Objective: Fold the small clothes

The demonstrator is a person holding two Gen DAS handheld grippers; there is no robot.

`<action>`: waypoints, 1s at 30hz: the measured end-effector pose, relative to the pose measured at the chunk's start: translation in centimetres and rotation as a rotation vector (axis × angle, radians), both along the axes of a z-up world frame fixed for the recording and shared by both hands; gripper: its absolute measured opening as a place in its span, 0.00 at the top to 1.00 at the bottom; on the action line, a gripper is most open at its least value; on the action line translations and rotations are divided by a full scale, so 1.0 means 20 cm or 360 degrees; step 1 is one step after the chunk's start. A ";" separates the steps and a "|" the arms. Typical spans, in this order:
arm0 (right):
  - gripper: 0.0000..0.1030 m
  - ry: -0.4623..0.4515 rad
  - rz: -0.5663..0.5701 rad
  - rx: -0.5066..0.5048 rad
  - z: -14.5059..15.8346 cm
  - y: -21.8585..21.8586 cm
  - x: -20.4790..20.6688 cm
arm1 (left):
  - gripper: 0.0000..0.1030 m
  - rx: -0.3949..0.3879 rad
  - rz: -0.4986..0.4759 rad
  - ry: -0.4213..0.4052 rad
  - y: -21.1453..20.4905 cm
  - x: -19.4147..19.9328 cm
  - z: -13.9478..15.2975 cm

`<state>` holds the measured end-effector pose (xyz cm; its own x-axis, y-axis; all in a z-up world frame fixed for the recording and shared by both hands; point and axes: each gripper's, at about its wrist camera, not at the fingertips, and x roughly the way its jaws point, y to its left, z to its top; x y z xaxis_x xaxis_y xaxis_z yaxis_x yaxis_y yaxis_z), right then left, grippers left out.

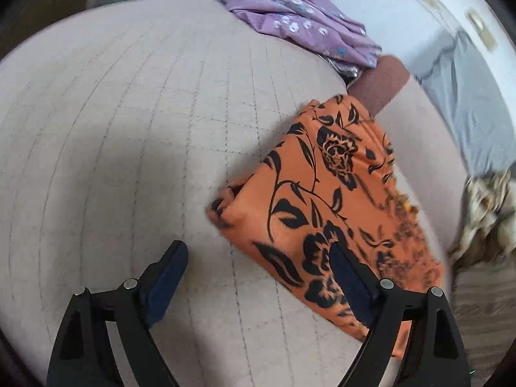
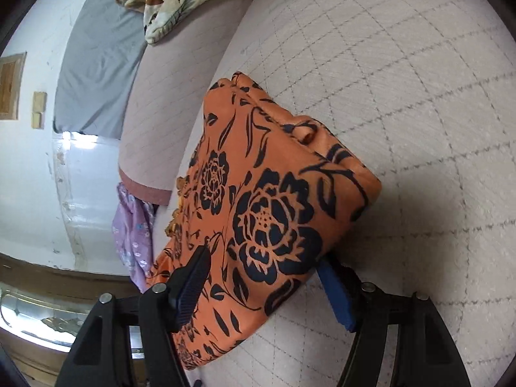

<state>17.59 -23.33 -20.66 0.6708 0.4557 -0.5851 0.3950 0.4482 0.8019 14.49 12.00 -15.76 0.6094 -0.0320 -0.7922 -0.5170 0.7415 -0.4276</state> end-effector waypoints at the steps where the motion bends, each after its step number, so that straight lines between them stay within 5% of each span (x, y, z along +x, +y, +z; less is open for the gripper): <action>1: 0.31 0.0003 0.0003 -0.0001 0.00 -0.01 0.01 | 0.13 0.0054 -0.0033 0.0013 -0.02 0.04 0.01; 3: 0.31 -0.0001 -0.0006 -0.0009 0.00 -0.02 0.04 | 0.16 0.0025 -0.0076 0.0010 0.00 0.12 0.01; 4: 0.34 -0.0007 0.0006 -0.0033 0.01 -0.01 0.08 | 0.38 0.0027 -0.0046 0.0040 0.02 0.15 0.01; 5: 0.60 -0.0015 0.0024 -0.0082 0.02 -0.01 0.12 | 0.78 0.0036 -0.0020 0.0096 0.04 0.18 0.00; 6: 0.76 0.0019 0.0057 -0.0132 0.01 0.00 0.17 | 0.82 -0.0019 -0.0067 0.0138 0.06 0.23 -0.01; 10: 0.88 0.0037 0.0157 -0.0193 0.02 0.02 0.24 | 0.84 0.0053 -0.0164 0.0042 0.06 0.24 0.14; 17: 0.92 -0.0286 0.0197 -0.0299 0.50 0.01 0.16 | 0.87 0.0111 -0.0231 -0.0262 -0.02 0.01 0.56; 21: 0.92 -0.0341 0.0251 -0.0360 0.62 0.00 -0.03 | 0.84 0.0175 -0.0266 -0.0284 -0.04 -0.21 0.58; 23: 0.88 -0.0243 0.0357 -0.0333 0.52 0.00 -0.12 | 0.65 0.0241 -0.0221 -0.0139 -0.01 -0.28 0.41; 26: 0.73 0.0077 0.0407 -0.0325 0.15 -0.06 -0.33 | 0.64 0.0116 -0.0205 0.0196 0.12 -0.39 0.04; 27: 0.72 0.0103 0.0380 -0.0276 0.08 -0.10 -0.39 | 0.64 0.0085 -0.0214 0.0123 0.14 -0.43 0.04; 30: 0.68 0.0031 0.0265 -0.0260 0.07 -0.22 -0.57 | 0.59 0.0306 -0.0191 0.0083 0.17 -0.50 0.16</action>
